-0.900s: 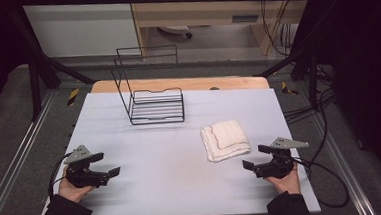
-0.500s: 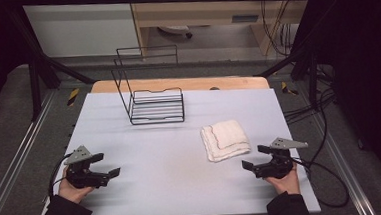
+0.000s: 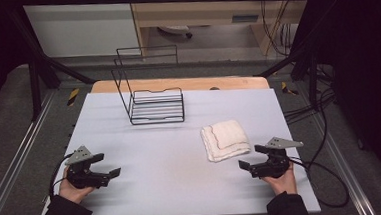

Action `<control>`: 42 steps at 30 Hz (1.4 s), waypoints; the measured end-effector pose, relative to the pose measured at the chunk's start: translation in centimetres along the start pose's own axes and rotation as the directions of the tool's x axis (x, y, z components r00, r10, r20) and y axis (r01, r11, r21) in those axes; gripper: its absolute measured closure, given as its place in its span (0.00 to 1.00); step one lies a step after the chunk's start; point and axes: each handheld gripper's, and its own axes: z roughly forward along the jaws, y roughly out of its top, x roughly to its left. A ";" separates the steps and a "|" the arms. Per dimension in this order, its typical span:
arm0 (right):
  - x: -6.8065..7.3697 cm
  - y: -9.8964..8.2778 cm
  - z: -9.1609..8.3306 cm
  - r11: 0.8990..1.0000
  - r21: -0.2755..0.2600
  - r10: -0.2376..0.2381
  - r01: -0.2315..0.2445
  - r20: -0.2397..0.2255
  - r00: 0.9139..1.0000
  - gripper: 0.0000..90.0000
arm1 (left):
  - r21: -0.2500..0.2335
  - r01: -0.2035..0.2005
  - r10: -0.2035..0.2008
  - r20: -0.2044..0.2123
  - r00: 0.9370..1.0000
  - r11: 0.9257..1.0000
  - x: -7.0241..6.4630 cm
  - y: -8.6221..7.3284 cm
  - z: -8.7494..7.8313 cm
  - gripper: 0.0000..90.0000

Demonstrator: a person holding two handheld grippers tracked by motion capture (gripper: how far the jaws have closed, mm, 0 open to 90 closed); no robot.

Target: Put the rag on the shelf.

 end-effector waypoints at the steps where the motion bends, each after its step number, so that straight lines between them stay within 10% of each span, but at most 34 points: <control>1: 0.1 0.1 0.1 1.000 0.001 -0.004 0.004 0.004 1.000 0.03 | 0.000 0.002 -0.002 -0.001 1.000 1.000 0.0 0.0 0.0 0.07; 23: 4.8 2.8 6.0 0.984 0.119 -0.137 0.135 0.003 0.991 0.42 | 0.006 0.006 -0.006 -0.019 1.000 1.000 -0.1 0.0 0.0 0.08; 42: 5.5 2.5 9.6 0.952 0.194 -0.248 0.236 0.042 0.968 0.60 | 0.006 0.006 -0.006 -0.021 1.000 1.000 -0.1 0.0 0.0 0.09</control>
